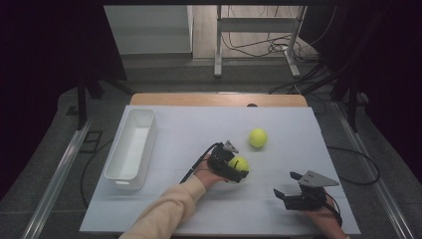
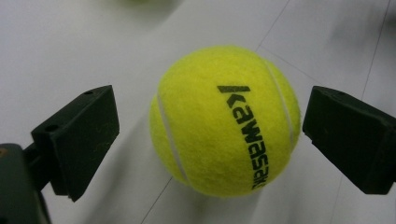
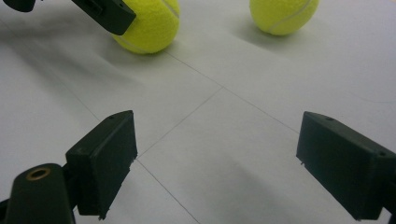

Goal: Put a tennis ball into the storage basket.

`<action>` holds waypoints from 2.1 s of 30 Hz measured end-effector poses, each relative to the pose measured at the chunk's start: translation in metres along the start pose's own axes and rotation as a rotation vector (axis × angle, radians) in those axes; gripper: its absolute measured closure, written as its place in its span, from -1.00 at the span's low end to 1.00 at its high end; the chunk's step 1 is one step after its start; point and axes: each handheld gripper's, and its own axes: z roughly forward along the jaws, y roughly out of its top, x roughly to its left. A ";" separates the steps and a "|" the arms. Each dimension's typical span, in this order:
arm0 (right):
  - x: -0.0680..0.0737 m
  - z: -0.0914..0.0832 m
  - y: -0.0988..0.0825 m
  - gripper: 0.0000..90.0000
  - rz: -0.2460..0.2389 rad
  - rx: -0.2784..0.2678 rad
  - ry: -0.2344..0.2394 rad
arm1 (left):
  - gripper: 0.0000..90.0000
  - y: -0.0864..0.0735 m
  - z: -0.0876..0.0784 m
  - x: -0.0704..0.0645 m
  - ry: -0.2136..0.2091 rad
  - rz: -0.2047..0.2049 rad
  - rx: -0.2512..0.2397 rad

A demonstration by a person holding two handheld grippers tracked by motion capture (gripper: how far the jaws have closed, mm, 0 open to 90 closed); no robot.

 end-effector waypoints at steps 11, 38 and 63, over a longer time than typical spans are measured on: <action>0.000 0.000 0.000 -0.72 -0.001 0.002 -0.003 | -0.69 -0.001 0.001 0.001 -0.030 0.000 0.016; 0.000 0.000 0.000 -0.72 0.001 0.002 -0.009 | -0.42 0.004 -0.028 -0.001 -0.019 0.039 -0.057; 0.000 0.000 0.000 -0.71 0.000 0.004 -0.011 | -0.42 0.011 -0.059 0.001 -0.003 0.044 -0.136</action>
